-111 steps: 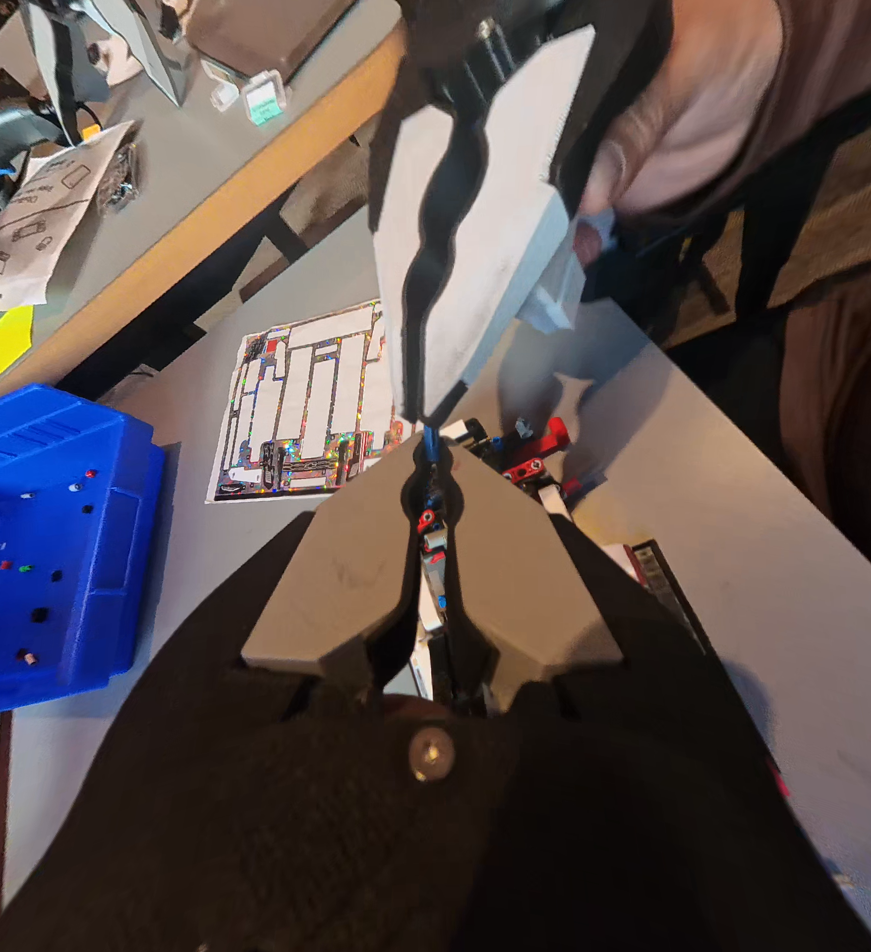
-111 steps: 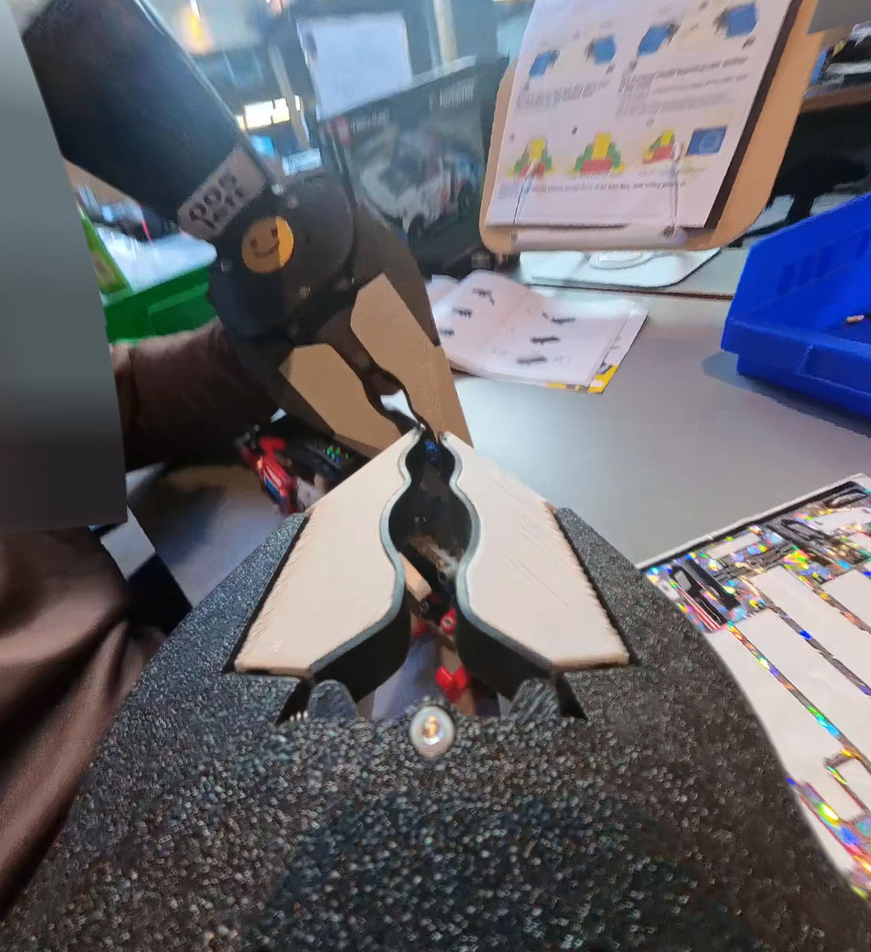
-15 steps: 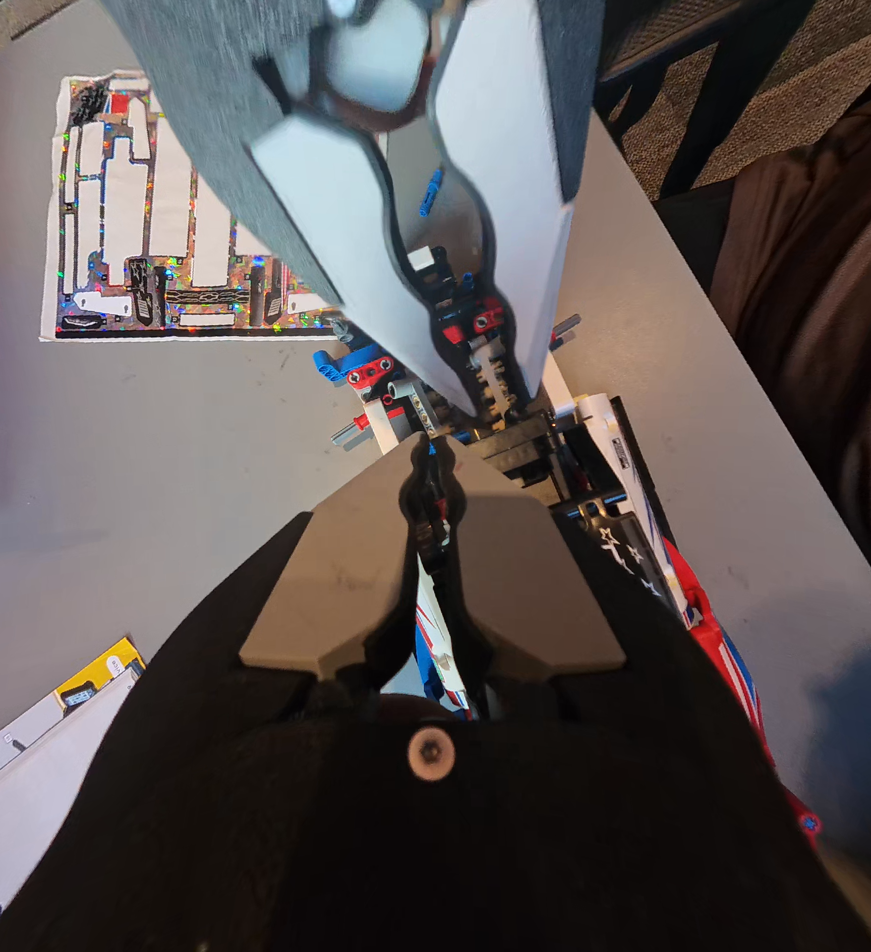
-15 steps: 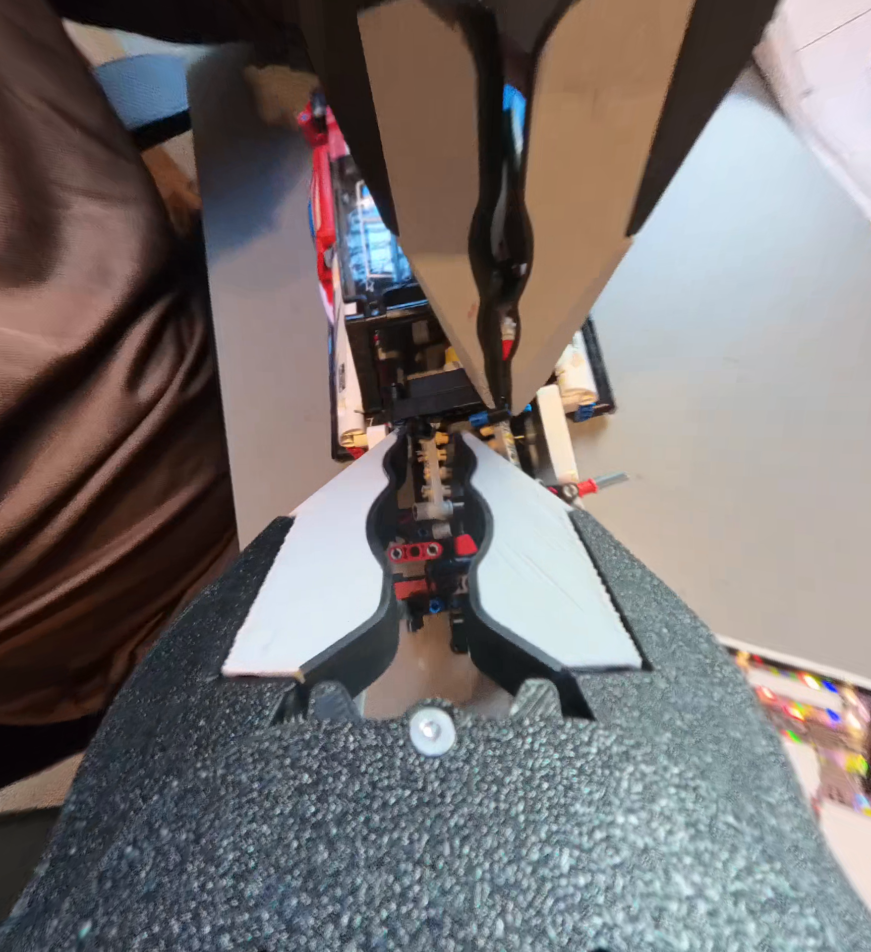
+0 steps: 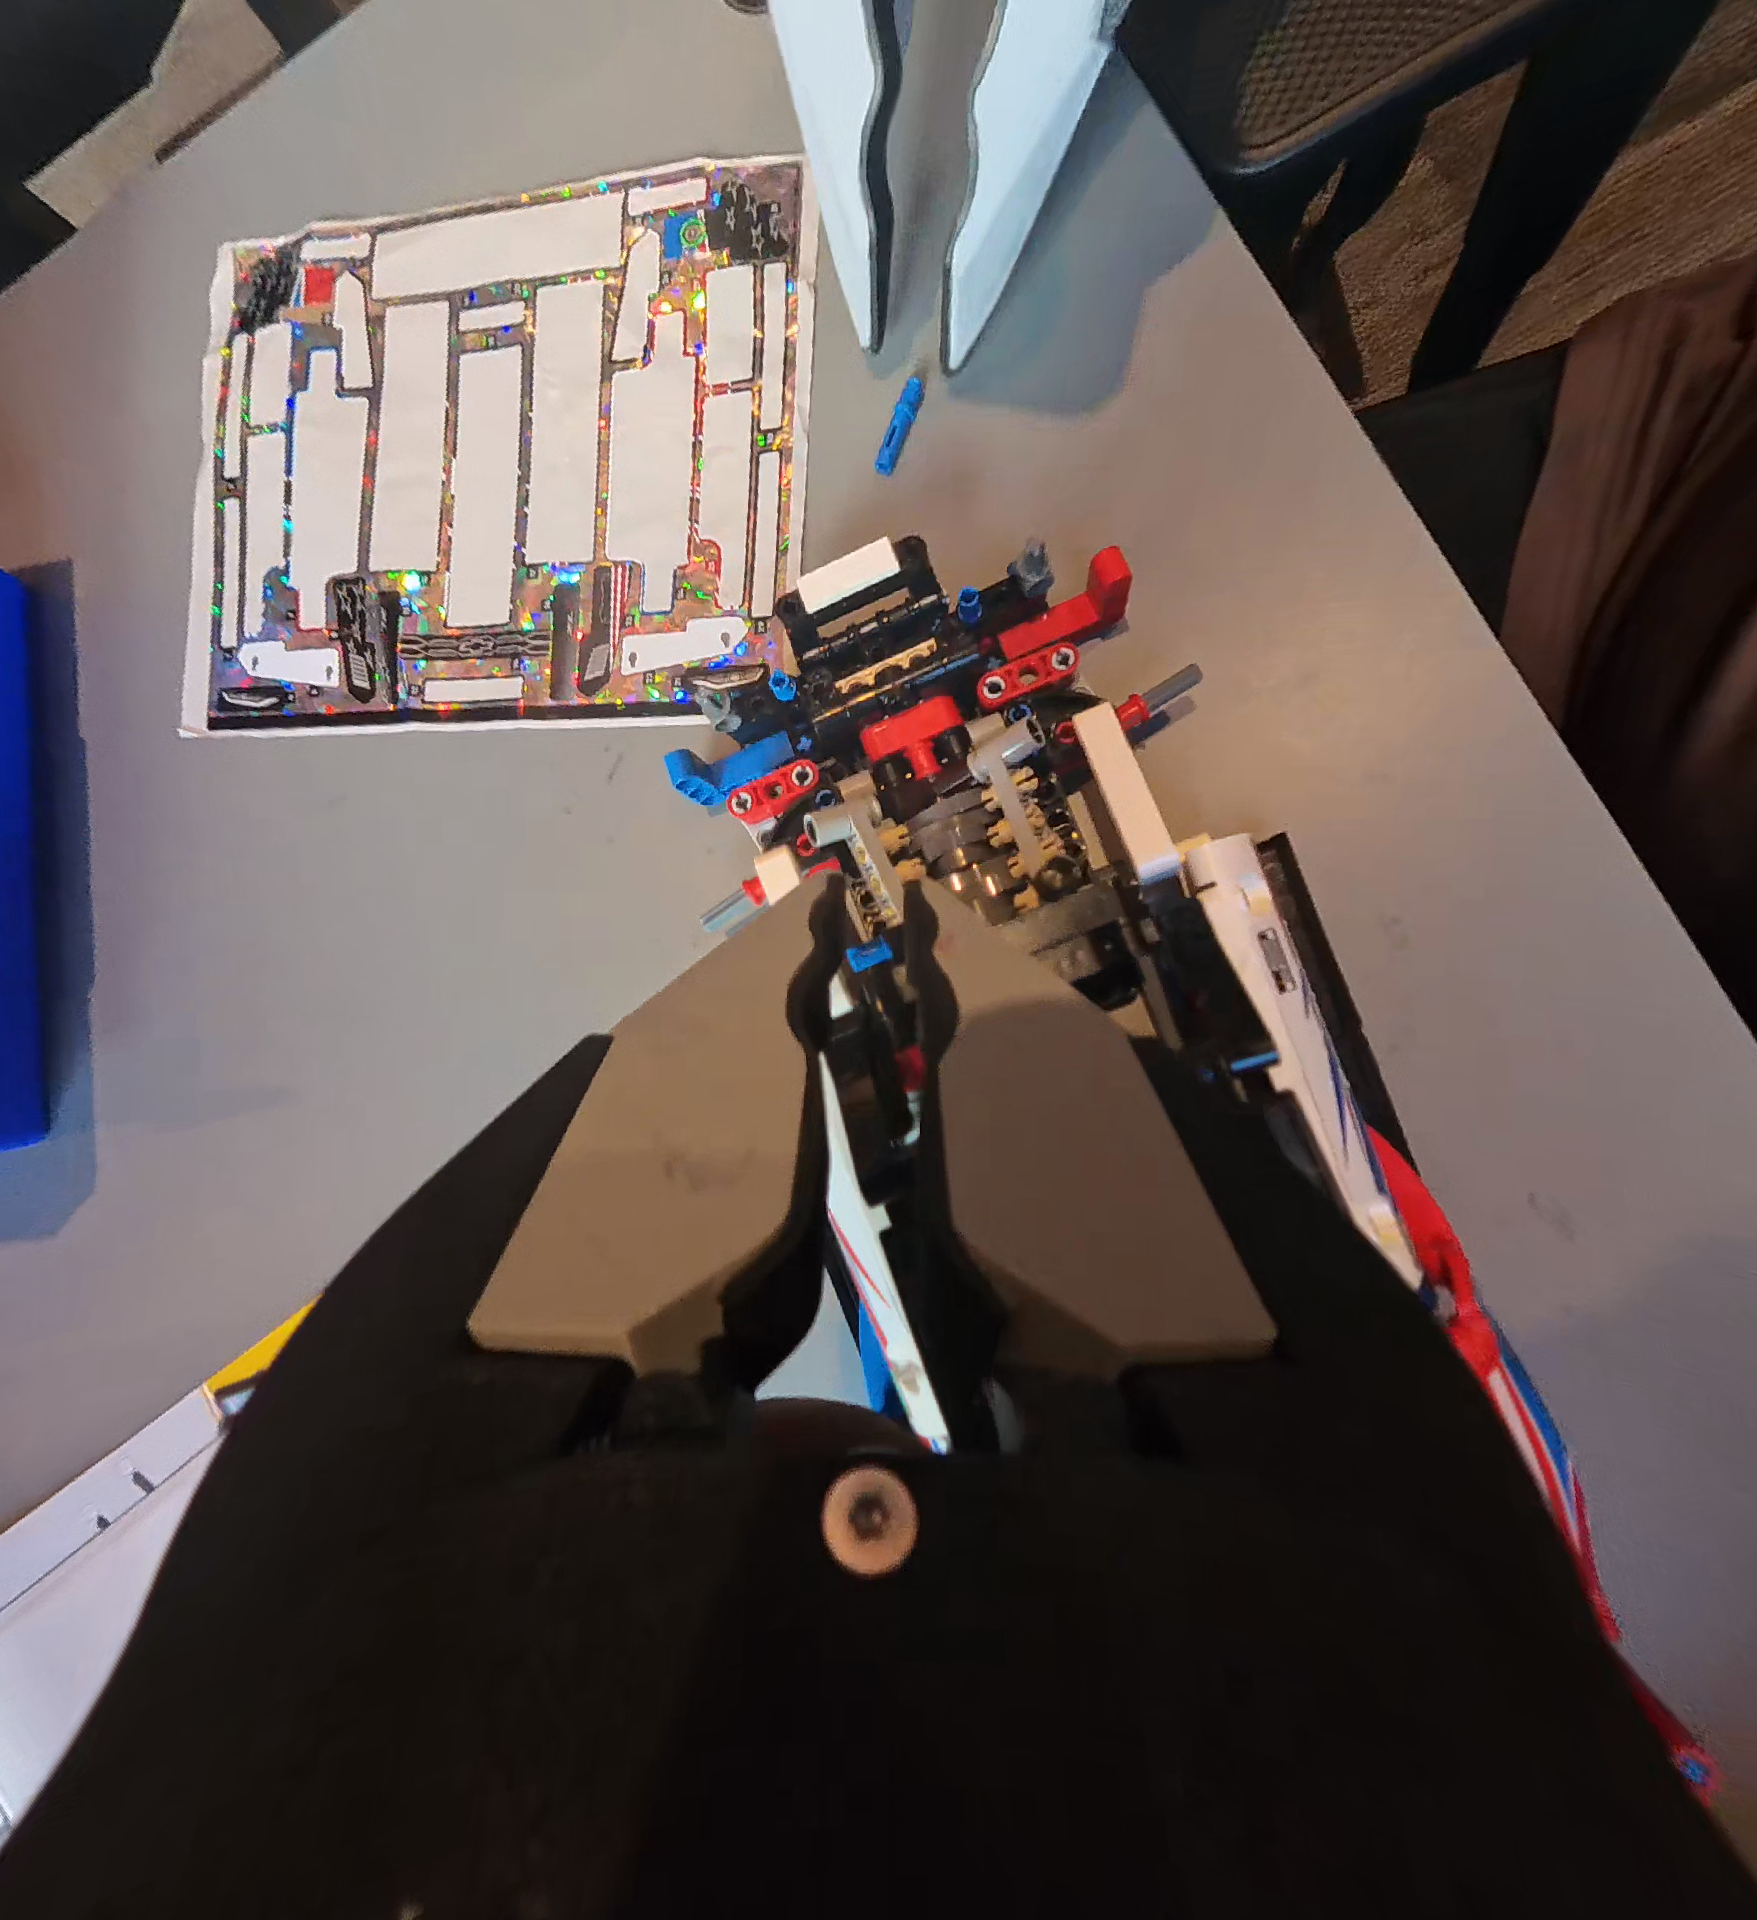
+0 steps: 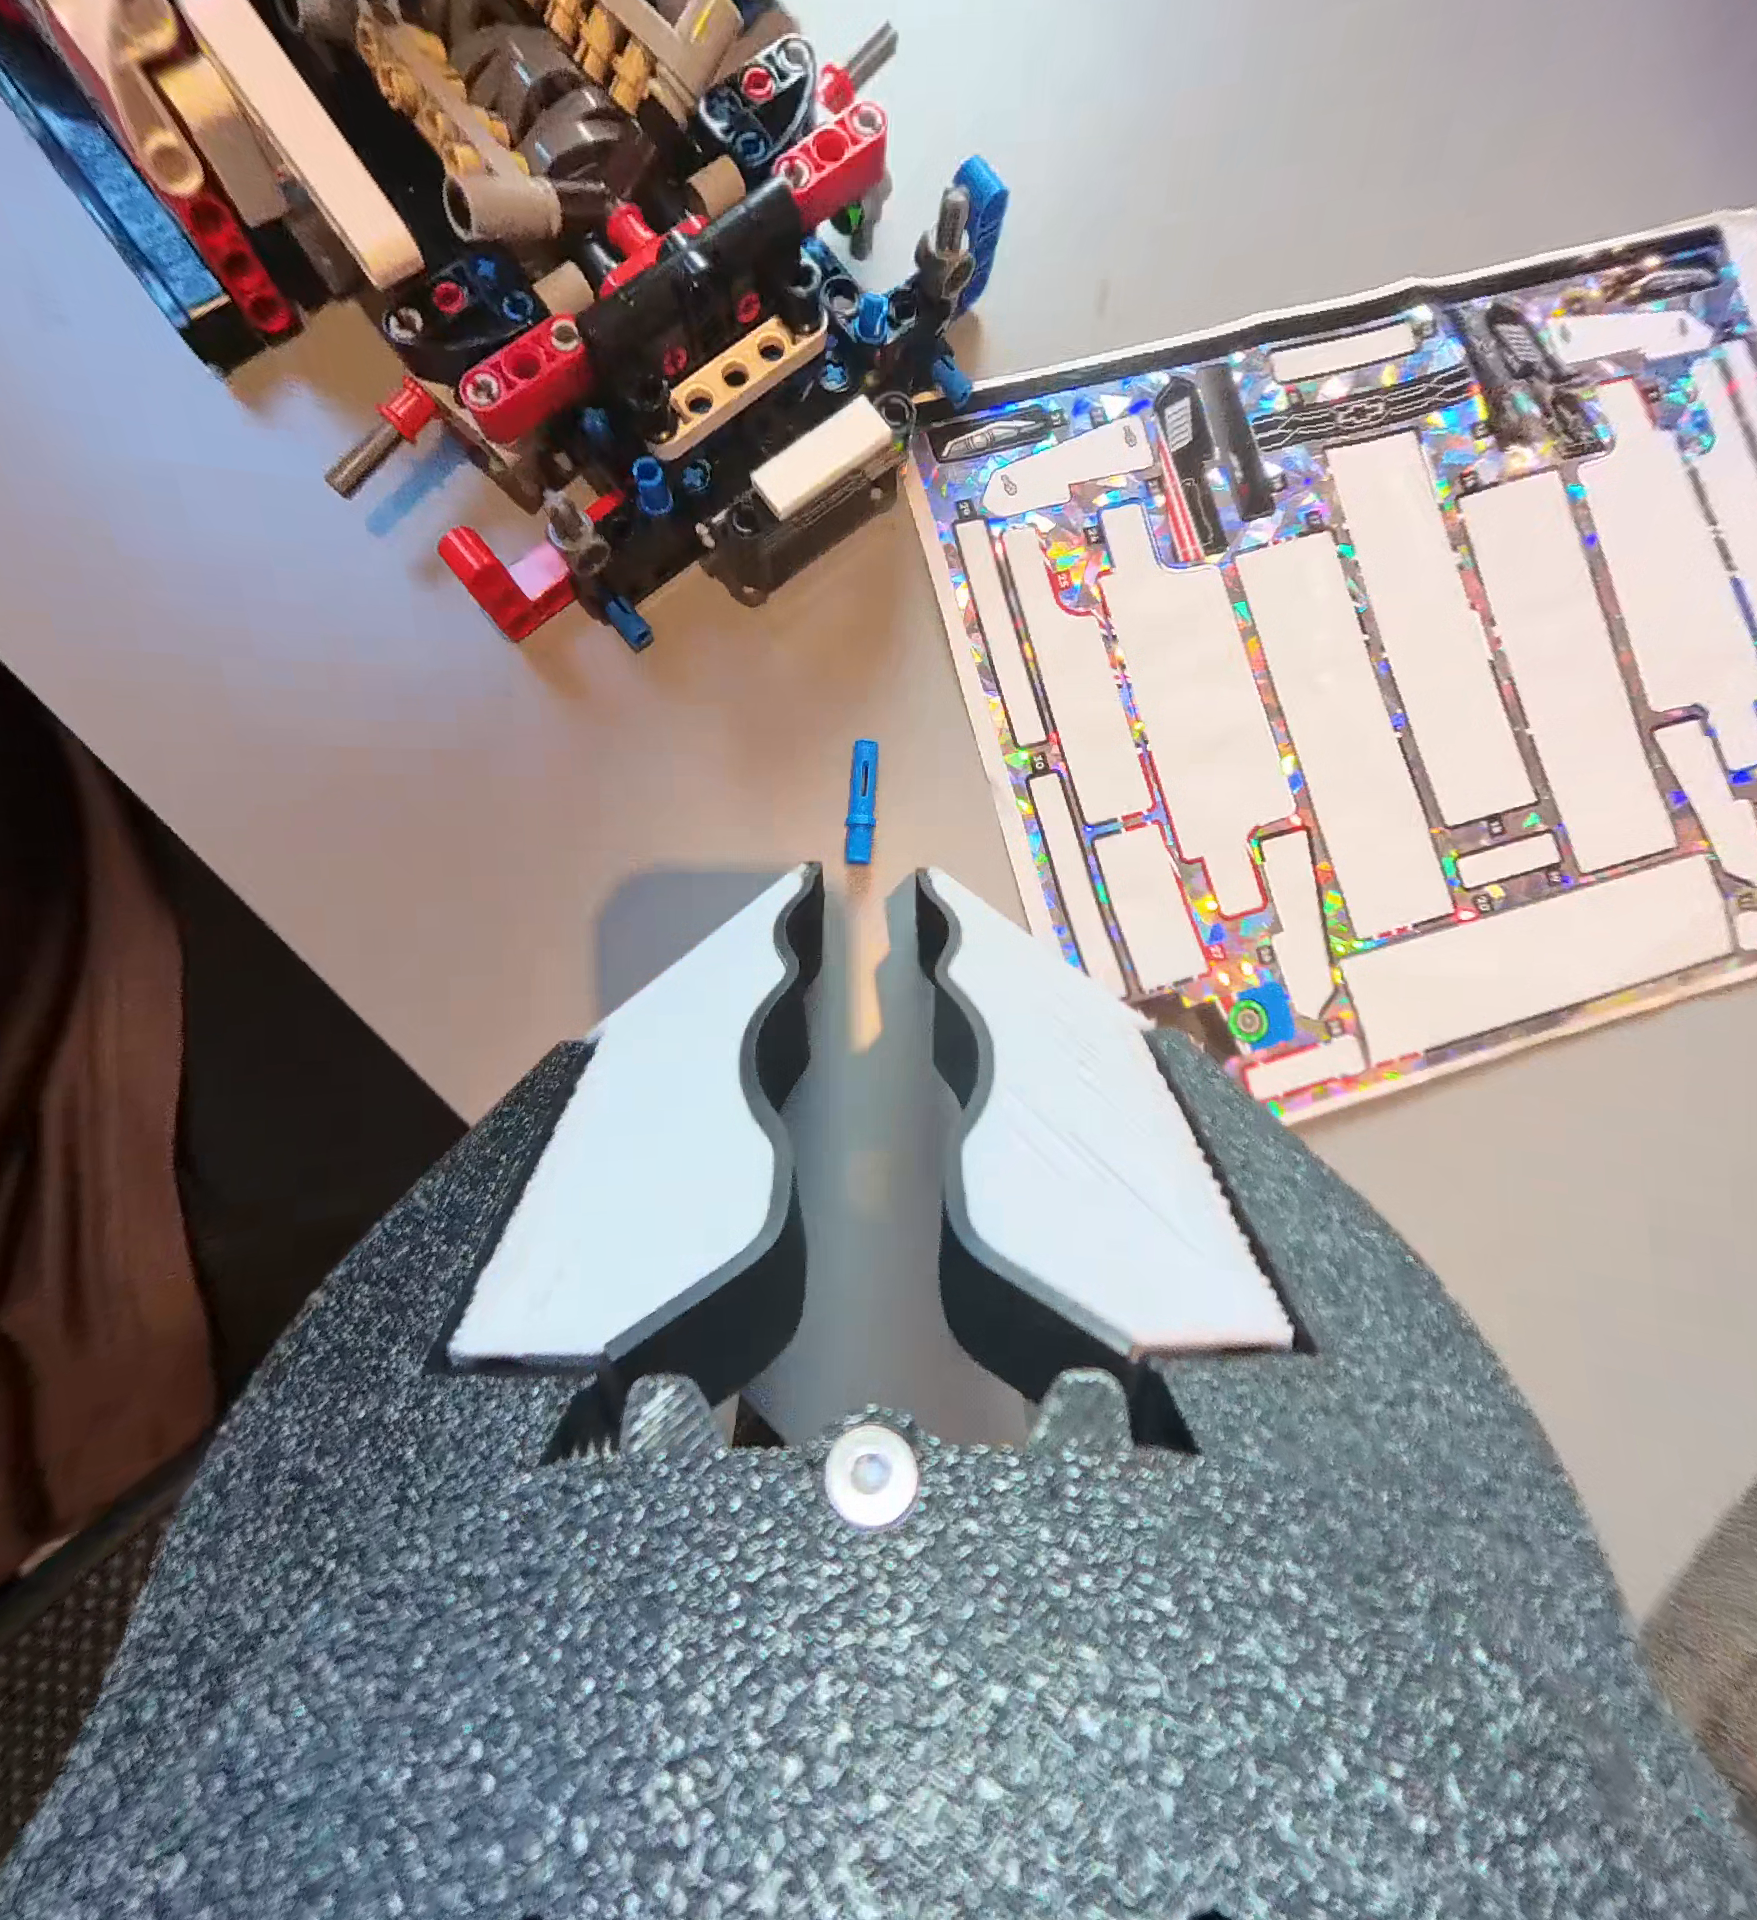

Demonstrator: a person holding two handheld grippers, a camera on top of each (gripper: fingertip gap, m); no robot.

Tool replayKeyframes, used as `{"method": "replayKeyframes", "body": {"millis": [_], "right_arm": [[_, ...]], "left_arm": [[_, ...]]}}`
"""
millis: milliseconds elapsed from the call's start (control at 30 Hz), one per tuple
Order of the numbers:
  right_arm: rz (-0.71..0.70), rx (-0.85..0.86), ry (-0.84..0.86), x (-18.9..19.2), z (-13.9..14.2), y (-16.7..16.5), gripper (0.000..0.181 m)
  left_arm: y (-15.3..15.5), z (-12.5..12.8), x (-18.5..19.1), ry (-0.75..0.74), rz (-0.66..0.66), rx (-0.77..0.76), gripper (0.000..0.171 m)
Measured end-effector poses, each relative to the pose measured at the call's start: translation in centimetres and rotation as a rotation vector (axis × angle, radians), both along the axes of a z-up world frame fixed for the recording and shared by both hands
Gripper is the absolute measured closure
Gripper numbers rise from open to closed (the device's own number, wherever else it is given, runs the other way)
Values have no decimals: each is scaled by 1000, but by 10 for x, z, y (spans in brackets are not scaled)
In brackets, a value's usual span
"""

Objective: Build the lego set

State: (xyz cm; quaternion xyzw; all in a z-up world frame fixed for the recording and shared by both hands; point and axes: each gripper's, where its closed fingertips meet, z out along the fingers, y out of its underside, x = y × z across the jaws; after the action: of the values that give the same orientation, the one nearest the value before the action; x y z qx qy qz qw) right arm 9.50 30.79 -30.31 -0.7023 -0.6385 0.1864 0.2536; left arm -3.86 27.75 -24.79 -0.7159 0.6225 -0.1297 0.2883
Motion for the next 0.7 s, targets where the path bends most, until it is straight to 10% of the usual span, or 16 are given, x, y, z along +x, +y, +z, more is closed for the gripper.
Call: {"method": "replayKeyframes", "body": {"millis": [300, 700], "right_arm": [[23, -109, 86, -16, 2, -6, 177], [51, -358, 300, -75, 83, -46, 178]], "left_arm": [[1, 10, 30, -102, -42, 139, 160], [-10, 28, 61, -97, -195, 557, 156]]}}
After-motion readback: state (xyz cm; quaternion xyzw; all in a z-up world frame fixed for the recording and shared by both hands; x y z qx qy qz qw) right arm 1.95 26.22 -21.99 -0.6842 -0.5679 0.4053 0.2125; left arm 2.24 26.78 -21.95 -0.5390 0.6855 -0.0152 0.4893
